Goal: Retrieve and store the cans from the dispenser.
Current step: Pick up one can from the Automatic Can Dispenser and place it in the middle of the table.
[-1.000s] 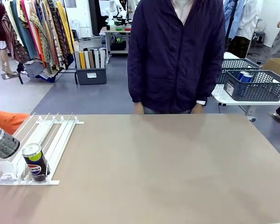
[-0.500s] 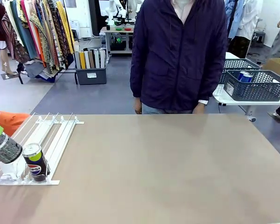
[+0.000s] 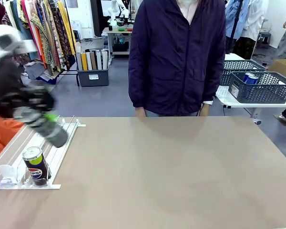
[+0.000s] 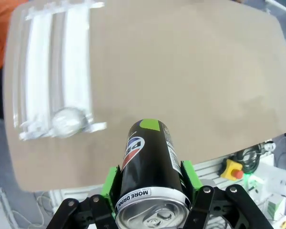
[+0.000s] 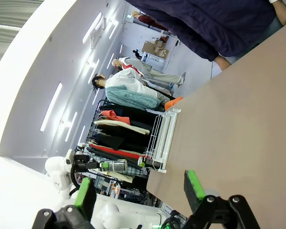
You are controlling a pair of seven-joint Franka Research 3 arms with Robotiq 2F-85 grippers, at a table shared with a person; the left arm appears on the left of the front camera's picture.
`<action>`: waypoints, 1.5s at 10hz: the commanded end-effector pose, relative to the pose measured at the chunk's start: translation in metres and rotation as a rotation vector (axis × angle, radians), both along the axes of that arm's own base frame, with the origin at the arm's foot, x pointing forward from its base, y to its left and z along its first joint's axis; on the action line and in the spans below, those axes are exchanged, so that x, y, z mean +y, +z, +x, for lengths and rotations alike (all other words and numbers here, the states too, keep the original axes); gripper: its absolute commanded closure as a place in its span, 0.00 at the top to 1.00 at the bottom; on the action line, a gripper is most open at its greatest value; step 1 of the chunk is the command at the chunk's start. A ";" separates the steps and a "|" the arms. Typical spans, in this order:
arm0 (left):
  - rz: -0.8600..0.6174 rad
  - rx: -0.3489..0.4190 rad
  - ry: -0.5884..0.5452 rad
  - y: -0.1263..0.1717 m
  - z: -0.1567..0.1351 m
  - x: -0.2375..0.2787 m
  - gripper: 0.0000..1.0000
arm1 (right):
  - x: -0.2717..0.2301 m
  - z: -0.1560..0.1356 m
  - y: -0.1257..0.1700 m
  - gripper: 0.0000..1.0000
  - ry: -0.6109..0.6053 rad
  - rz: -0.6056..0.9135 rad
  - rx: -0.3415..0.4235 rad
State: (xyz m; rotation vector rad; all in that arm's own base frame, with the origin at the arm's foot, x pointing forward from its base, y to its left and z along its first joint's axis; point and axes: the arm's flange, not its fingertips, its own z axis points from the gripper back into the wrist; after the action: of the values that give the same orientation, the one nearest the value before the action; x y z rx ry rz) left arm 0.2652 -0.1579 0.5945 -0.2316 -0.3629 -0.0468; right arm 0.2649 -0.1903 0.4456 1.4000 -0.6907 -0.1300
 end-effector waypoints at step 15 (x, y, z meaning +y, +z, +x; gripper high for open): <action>0.291 0.220 -0.347 -0.194 0.082 -0.270 1.00 | 0.001 0.003 0.006 1.00 -0.011 0.022 -0.020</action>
State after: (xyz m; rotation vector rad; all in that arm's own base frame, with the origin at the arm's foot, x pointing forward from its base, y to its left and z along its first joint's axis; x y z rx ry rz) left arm 0.3462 -0.4343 0.3905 0.0148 -0.0956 -0.4053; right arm 0.2649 -0.1904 0.4456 1.4002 -0.6909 -0.1299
